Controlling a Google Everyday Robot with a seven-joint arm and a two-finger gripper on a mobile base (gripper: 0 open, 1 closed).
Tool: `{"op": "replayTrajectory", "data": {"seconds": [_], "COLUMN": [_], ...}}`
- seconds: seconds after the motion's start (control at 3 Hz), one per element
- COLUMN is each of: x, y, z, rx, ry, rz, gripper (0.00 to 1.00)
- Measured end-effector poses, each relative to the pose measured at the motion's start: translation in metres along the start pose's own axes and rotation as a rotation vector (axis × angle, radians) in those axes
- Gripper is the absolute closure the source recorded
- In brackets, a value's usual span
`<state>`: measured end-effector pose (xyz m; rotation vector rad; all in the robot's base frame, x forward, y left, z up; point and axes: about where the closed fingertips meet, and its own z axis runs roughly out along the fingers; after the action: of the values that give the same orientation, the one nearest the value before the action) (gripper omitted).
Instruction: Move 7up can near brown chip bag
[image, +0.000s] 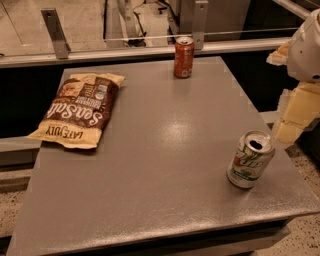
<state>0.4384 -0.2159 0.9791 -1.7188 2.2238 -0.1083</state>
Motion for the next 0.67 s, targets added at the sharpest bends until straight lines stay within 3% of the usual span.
{"op": "replayTrajectory", "data": {"seconds": [0.67], "x": [0.0035], "y": [-0.0006], "z": [0.0002], "rx": [-0.003], "ry": [-0.03], "rz": [0.006], "gripper": [0.0]}}
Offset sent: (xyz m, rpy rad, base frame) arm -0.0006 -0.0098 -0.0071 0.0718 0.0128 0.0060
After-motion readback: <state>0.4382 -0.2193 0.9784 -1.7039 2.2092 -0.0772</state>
